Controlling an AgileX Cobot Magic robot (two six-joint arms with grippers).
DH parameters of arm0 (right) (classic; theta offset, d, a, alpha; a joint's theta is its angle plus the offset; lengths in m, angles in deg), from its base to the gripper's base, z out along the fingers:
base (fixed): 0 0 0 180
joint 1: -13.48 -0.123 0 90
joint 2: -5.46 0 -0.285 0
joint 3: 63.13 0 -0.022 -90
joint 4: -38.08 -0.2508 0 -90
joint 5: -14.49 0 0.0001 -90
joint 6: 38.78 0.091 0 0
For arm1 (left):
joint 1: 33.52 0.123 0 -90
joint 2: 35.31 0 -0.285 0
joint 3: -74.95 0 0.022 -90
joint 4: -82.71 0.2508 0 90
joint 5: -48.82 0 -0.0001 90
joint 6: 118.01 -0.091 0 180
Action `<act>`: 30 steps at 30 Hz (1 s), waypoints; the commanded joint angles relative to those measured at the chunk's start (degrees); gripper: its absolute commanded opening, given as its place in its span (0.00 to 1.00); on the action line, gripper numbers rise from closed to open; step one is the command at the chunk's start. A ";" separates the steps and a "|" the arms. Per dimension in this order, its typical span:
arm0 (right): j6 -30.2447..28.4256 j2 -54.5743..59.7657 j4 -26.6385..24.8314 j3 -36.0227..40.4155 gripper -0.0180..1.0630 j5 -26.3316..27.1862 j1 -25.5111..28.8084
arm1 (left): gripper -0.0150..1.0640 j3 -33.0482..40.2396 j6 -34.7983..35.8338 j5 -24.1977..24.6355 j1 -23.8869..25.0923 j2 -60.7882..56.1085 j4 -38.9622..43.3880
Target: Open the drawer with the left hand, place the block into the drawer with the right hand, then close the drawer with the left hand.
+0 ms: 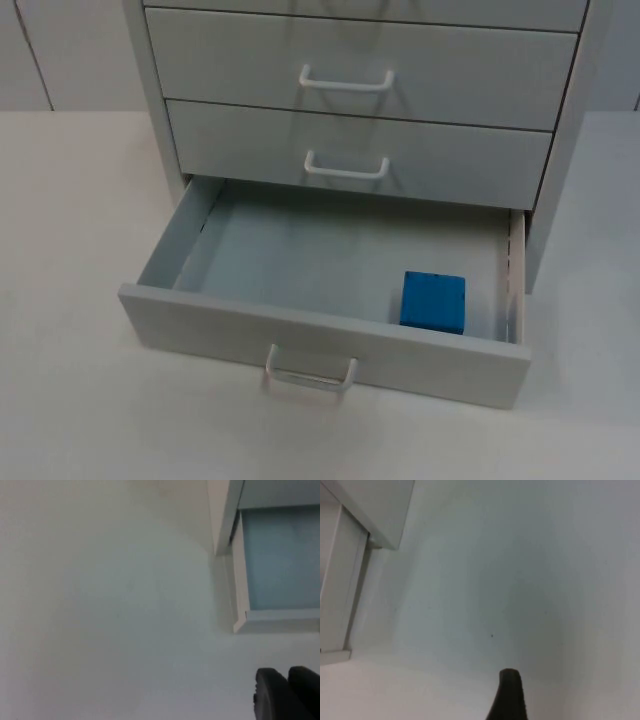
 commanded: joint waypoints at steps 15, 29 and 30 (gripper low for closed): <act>0.52 -0.49 0.19 -0.38 0.59 0.73 -0.39 | 0.01 0.05 -11.17 -0.56 -20.60 20.63 -1.50; 0.69 -0.49 0.19 -0.38 0.59 0.58 -0.39 | 0.01 0.05 7.58 -18.75 -37.19 42.30 25.82; 0.69 -0.49 0.19 -0.38 0.59 0.58 -0.39 | 0.01 0.05 10.86 -19.00 -37.19 43.15 29.60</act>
